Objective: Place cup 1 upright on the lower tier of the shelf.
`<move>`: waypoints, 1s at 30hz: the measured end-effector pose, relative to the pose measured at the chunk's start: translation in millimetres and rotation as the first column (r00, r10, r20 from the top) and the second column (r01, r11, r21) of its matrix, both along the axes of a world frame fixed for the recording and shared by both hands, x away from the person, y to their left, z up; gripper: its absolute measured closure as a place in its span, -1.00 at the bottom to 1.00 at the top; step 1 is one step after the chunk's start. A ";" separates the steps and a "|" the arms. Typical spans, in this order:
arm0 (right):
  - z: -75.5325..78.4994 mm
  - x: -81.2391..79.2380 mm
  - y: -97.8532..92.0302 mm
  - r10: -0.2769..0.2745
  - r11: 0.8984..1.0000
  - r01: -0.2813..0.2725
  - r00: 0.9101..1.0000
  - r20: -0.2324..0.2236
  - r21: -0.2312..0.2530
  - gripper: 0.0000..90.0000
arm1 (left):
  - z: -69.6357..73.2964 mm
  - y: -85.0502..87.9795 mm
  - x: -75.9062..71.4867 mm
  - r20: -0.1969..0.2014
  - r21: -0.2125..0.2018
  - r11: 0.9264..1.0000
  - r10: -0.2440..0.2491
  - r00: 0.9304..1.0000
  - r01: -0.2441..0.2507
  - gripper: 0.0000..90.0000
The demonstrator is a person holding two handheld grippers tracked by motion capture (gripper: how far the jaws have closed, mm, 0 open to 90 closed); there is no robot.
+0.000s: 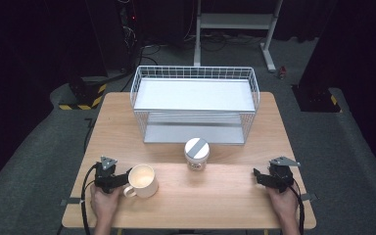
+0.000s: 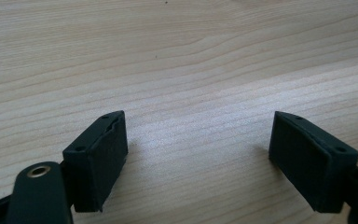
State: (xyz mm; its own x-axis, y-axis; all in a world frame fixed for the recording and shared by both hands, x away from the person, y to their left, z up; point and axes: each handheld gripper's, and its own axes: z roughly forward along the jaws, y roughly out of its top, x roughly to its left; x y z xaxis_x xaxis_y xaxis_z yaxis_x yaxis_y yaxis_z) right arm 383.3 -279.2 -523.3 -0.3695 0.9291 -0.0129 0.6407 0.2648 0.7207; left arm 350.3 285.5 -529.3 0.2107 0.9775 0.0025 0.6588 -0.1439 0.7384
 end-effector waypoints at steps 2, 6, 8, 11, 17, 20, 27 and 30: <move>0.0 0.0 0.0 -0.001 1.000 0.001 1.000 0.000 0.001 -0.45 | 0.0 0.1 0.0 0.000 0.000 1.000 0.000 1.000 0.000 -0.55; -0.2 -1.3 1.3 -0.020 1.000 0.020 1.000 0.003 -0.001 -0.45 | 0.1 0.2 0.1 0.001 0.002 1.000 0.000 1.000 0.000 -0.55; -0.2 -1.8 1.7 -0.027 1.000 0.027 1.000 0.003 -0.001 -0.45 | 0.0 0.2 0.0 0.001 0.001 1.000 0.001 1.000 -0.001 -0.55; -0.1 -3.4 1.7 -0.028 1.000 0.028 1.000 -0.001 -0.002 -0.46 | 0.0 0.2 0.0 0.001 0.001 1.000 0.001 1.000 -0.001 -0.55; -0.3 -4.4 1.5 -0.019 1.000 0.019 1.000 -0.002 -0.002 -0.52 | 0.1 0.3 0.0 0.002 0.000 1.000 0.002 1.000 -0.002 -0.54; -0.4 -5.5 1.3 -0.018 1.000 0.018 1.000 -0.004 -0.001 -0.53 | 0.0 0.3 0.0 0.002 0.000 1.000 0.004 1.000 -0.004 -0.54; 0.3 -11.7 -1.7 -0.013 1.000 0.013 1.000 -0.005 0.016 -0.62 | 0.0 0.2 0.0 0.004 -0.002 1.000 0.006 1.000 -0.006 -0.53; 1.3 -17.2 -2.2 -0.012 1.000 0.012 1.000 0.000 0.018 -0.66 | 0.0 0.2 0.0 0.004 -0.001 1.000 0.005 1.000 -0.005 -0.53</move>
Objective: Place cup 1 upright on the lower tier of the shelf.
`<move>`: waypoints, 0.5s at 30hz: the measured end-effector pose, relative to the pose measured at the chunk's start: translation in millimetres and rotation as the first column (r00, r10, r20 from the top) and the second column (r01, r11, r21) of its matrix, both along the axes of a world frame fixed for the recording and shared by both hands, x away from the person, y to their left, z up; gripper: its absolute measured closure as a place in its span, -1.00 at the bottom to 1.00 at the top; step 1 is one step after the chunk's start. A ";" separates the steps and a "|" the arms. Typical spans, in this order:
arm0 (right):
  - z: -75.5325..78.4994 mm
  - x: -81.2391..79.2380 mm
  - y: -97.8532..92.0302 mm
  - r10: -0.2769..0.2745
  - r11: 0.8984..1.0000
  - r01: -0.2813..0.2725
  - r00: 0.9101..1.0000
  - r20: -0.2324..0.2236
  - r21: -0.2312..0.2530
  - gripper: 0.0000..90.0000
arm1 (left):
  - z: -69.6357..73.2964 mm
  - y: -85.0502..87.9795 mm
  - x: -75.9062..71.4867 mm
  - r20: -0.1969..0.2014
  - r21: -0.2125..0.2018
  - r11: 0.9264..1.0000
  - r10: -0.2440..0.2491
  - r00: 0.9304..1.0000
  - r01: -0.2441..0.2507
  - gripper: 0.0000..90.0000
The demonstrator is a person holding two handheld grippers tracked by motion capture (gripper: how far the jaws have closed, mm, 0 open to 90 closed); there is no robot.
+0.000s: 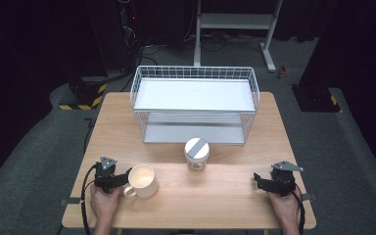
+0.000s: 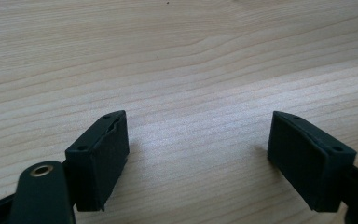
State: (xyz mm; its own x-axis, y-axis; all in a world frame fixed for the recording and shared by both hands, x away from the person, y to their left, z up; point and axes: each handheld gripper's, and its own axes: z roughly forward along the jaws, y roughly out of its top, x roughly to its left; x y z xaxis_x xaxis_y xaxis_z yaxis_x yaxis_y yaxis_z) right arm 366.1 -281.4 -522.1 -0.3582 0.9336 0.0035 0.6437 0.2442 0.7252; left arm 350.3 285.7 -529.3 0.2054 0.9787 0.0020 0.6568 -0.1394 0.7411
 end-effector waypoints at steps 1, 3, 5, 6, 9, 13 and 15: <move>0.3 -2.0 -0.4 0.001 1.000 -0.001 1.000 0.002 0.004 -0.66 | 0.0 0.0 0.0 0.000 0.000 1.000 0.000 1.000 0.000 -0.53; 0.5 -5.5 -1.2 0.003 1.000 -0.003 1.000 0.002 0.018 -0.67 | 0.0 0.0 0.0 0.000 0.000 1.000 0.000 1.000 0.000 -0.53; 0.2 -8.4 -1.4 0.010 1.000 -0.010 1.000 -0.001 0.024 -0.69 | 0.0 0.0 0.0 0.000 0.000 1.000 0.000 1.000 0.000 -0.53; 0.0 -9.8 -1.3 0.013 1.000 -0.013 1.000 -0.002 0.021 -0.69 | 0.0 -0.1 0.0 0.001 0.000 1.000 0.001 1.000 -0.001 -0.53; 0.5 -14.0 0.2 0.019 0.999 -0.019 1.000 0.001 0.029 -0.70 | 0.0 0.0 0.0 0.001 0.000 1.000 0.001 1.000 -0.001 -0.53; 3.3 -18.7 4.0 0.036 0.999 -0.037 0.999 0.020 0.037 -0.70 | 0.0 0.0 0.0 0.000 0.000 1.000 0.000 1.000 0.000 -0.53; 4.2 -20.7 6.9 0.046 0.998 -0.047 0.999 0.026 0.041 -0.70 | 0.0 0.0 0.0 0.001 0.000 1.000 0.001 1.000 -0.001 -0.53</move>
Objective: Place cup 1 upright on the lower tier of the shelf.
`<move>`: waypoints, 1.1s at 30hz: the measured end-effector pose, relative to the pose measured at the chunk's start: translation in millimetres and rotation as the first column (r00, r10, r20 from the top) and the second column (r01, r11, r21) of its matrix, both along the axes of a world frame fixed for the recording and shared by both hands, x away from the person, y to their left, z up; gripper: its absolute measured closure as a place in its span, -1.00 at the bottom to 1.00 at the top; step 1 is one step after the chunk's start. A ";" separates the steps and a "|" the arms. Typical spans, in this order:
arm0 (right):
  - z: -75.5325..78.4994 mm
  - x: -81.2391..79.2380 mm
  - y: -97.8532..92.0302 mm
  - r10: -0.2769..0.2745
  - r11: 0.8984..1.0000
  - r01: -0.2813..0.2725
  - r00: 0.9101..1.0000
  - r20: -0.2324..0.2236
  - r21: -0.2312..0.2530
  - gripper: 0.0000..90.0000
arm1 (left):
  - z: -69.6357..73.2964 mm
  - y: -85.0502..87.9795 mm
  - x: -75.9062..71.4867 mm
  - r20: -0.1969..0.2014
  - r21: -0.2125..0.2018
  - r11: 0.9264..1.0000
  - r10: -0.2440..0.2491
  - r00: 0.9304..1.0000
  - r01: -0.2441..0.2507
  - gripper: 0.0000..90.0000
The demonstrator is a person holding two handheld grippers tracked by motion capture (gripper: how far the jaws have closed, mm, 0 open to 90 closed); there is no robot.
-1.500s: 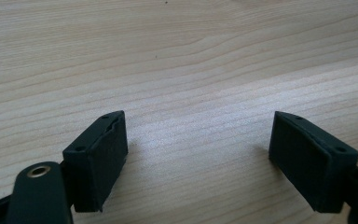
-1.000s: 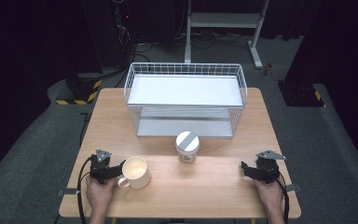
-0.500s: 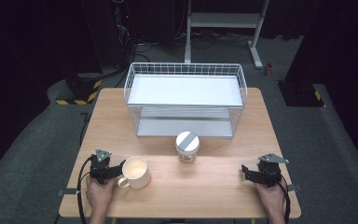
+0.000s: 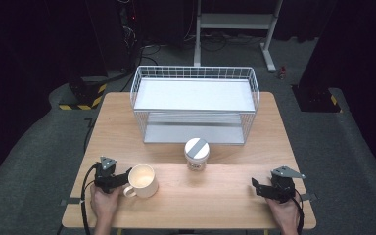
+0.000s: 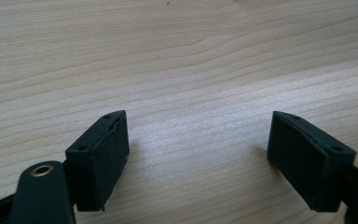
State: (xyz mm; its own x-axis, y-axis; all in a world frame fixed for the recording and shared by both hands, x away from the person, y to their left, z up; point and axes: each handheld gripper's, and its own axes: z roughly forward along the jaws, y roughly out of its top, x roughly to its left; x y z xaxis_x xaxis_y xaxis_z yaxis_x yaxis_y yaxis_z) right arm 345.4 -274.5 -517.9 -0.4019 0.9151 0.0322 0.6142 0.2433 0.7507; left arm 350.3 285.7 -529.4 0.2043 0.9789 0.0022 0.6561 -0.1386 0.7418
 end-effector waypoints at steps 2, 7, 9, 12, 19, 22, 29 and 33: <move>0.1 -1.9 3.1 0.007 1.000 -0.007 1.000 0.004 -0.002 -0.70 | 0.1 0.0 0.0 -0.001 0.000 1.000 0.000 1.000 0.000 -0.53; 1.0 -7.0 8.0 0.026 1.000 -0.027 1.000 0.017 0.013 -0.70 | 0.0 0.0 0.0 0.000 0.000 1.000 0.000 1.000 0.000 -0.53; 1.5 -9.5 9.8 0.036 0.999 -0.037 0.999 0.022 0.017 -0.70 | 0.0 -0.1 0.0 0.000 -0.001 1.000 0.001 1.000 -0.001 -0.53; 2.3 -13.8 14.5 0.048 0.998 -0.049 0.999 0.022 0.028 -0.71 | 0.0 -0.1 -0.1 -0.001 -0.001 1.000 0.001 1.000 -0.001 -0.53; 3.2 -18.8 28.3 0.102 0.994 -0.103 0.994 0.028 0.039 -0.71 | 0.0 0.0 0.0 0.000 0.000 1.000 0.000 1.000 0.000 -0.53; 3.2 -19.8 34.8 0.133 0.990 -0.135 0.990 0.041 0.050 -0.71 | 0.0 -0.1 -0.1 -0.001 -0.002 1.000 0.001 1.000 -0.001 -0.53; 5.7 -21.3 50.4 0.181 0.981 -0.185 0.981 0.071 0.063 -0.71 | 0.0 -0.1 -0.1 0.000 -0.001 1.000 0.002 1.000 -0.002 -0.53; 7.9 -20.4 56.7 0.209 0.972 -0.218 0.973 0.095 0.092 -0.71 | 0.0 -0.2 -0.1 -0.001 -0.002 1.000 0.002 1.000 -0.002 -0.53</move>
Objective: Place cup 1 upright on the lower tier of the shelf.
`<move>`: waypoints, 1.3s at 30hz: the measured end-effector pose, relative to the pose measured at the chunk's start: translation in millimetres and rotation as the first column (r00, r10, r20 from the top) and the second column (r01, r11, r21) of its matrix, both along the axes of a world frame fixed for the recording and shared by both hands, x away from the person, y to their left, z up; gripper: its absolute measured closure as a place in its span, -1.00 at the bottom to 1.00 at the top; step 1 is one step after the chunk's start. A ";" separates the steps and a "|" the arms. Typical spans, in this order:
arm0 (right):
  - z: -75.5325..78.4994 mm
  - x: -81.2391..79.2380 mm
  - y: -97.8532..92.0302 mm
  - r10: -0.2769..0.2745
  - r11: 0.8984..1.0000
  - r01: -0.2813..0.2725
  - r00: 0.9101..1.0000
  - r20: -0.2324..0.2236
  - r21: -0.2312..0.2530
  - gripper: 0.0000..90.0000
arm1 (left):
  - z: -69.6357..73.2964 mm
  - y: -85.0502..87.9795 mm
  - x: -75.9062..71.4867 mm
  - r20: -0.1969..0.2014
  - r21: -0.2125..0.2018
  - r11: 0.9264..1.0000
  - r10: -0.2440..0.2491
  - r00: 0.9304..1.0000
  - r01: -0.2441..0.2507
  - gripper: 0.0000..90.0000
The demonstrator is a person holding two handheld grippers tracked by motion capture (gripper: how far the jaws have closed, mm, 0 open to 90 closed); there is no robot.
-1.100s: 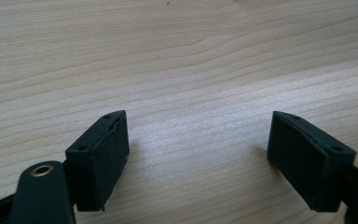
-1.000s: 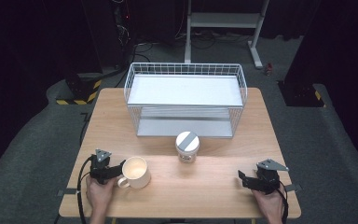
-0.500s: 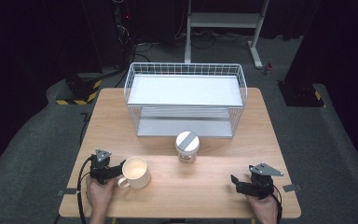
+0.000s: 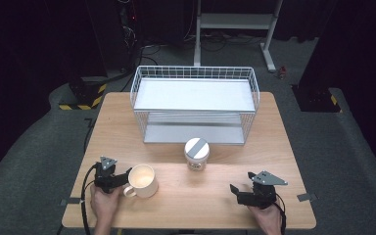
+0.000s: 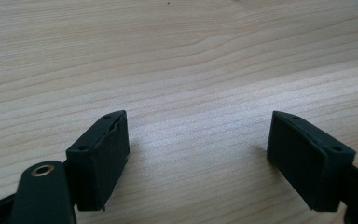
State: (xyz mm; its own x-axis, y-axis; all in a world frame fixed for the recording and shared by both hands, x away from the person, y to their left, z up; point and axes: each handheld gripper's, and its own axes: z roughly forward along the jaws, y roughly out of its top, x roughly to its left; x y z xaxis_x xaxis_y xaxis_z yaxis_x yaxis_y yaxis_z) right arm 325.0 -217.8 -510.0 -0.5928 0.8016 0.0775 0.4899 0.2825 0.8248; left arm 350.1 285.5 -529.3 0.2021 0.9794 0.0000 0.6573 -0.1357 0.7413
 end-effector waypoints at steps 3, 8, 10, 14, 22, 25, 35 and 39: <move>1.6 0.0 4.5 0.020 1.000 -0.020 1.000 -0.006 0.023 -0.69 | 0.0 -0.1 0.0 0.000 0.000 1.000 0.001 1.000 -0.001 -0.53; 3.1 1.6 13.8 0.049 0.999 -0.049 0.999 -0.001 0.010 -0.69 | 0.0 -0.1 0.0 0.001 0.000 1.000 0.001 1.000 -0.001 -0.53; 3.3 2.5 17.5 0.060 0.998 -0.060 0.998 -0.002 -0.003 -0.69 | 0.0 -0.1 0.0 0.000 0.000 1.000 0.001 1.000 -0.001 -0.53; 4.4 3.2 24.6 0.070 0.998 -0.070 0.997 -0.014 0.003 -0.73 | 0.0 0.1 -0.1 0.002 0.000 1.000 0.004 1.000 -0.004 -0.52; 4.4 6.4 39.1 0.102 0.995 -0.102 0.994 -0.029 0.021 -0.77 | 0.0 0.1 -0.3 0.002 -0.001 1.000 0.007 1.000 -0.007 -0.50; 4.1 9.3 43.8 0.117 0.993 -0.116 0.993 -0.035 0.038 -0.78 | 0.0 0.1 -0.3 0.002 -0.001 1.000 0.007 1.000 -0.007 -0.50; 5.0 16.3 58.4 0.108 0.993 -0.107 0.994 -0.019 0.049 -0.78 | 0.0 0.1 -0.3 0.002 -0.001 1.000 0.007 1.000 -0.007 -0.50; 7.3 20.9 65.3 0.113 0.993 -0.112 0.993 -0.014 0.042 -0.78 | 0.0 0.1 -0.3 0.002 -0.001 1.000 0.007 1.000 -0.007 -0.50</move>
